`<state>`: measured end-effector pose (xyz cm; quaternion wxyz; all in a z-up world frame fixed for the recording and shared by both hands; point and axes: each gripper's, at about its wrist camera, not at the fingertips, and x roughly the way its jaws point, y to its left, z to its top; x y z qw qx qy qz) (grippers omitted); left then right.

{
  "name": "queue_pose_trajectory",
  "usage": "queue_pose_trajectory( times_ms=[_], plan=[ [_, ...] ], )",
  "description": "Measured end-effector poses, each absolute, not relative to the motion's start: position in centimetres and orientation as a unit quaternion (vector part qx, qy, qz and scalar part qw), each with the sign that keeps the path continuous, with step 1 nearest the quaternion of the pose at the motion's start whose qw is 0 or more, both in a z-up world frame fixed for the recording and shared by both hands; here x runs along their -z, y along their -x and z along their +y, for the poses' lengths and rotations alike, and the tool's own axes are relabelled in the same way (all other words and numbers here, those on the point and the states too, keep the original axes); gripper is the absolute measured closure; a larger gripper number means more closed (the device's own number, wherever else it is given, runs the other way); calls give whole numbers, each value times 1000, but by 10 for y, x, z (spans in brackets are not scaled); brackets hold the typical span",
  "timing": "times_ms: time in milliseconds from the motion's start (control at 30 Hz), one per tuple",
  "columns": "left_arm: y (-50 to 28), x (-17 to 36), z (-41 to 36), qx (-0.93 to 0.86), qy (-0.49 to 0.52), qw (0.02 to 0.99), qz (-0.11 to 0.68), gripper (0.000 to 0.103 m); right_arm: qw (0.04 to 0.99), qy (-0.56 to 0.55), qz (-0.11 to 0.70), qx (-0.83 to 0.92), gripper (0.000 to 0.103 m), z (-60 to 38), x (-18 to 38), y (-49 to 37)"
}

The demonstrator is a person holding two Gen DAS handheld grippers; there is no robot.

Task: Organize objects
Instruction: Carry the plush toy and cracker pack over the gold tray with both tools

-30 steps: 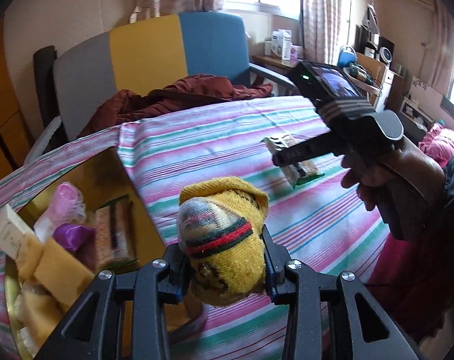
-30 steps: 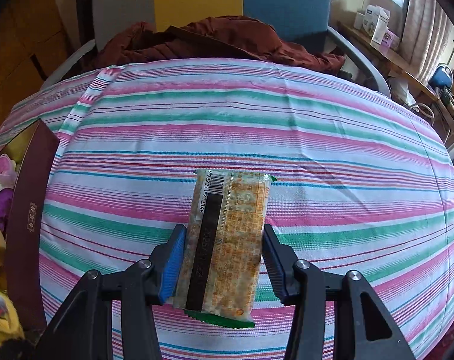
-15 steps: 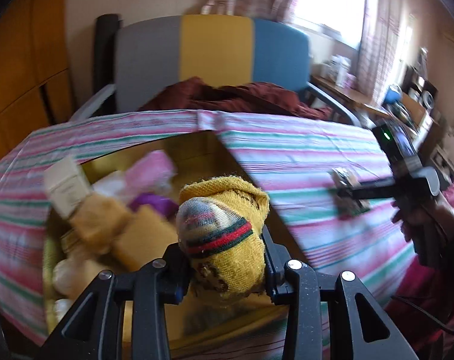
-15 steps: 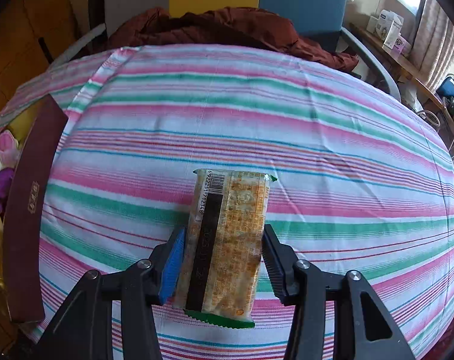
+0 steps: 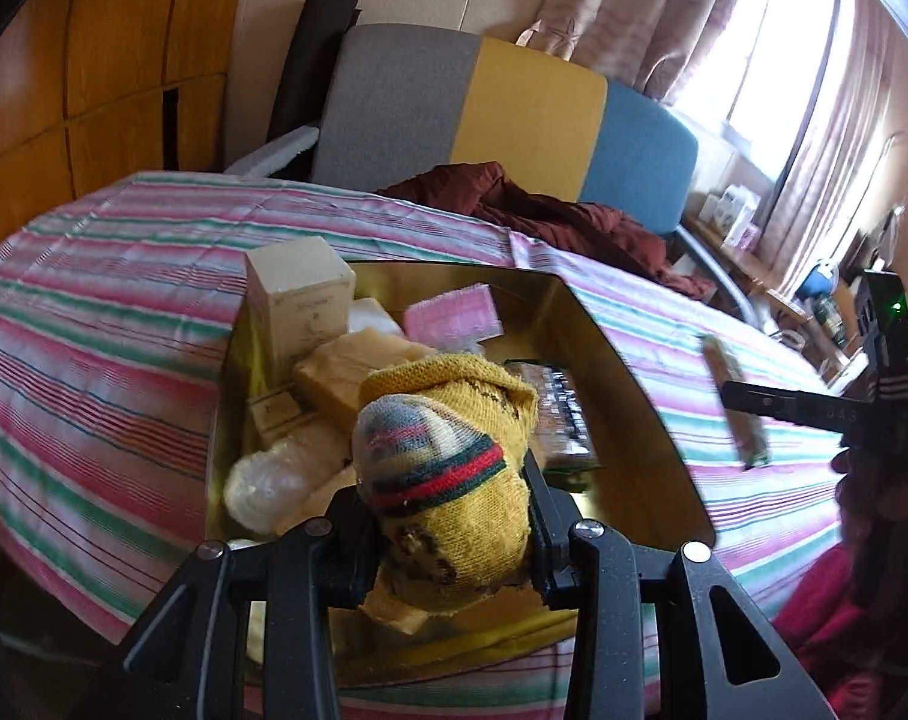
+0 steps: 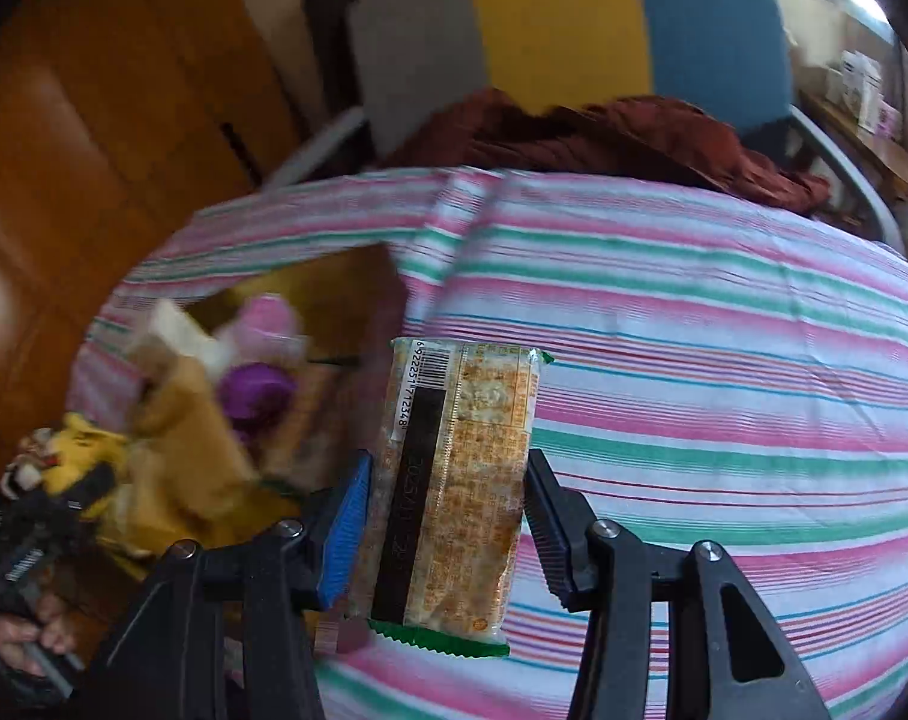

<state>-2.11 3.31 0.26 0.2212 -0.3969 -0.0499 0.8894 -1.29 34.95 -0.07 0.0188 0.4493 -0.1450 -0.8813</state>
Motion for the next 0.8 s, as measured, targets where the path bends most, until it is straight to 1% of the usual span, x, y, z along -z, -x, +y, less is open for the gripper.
queue_pose_trajectory(
  times_ms=[100,267,367,600,800],
  plan=[
    [19,-4,40,-881,399,248,-58,64,60,-438,-144,885,53,311,-6,16],
    [15,1,59,-873,408,262,-44,64,70,-440,-125,887,53,277,-1,20],
    [17,9,73,-868,419,263,-36,64,70,-443,-132,884,53,274,5,19],
    [10,22,94,-873,421,245,20,62,67,-440,-138,885,53,274,9,21],
    [11,29,91,-872,429,235,23,62,63,-444,-127,885,53,272,11,22]
  ],
)
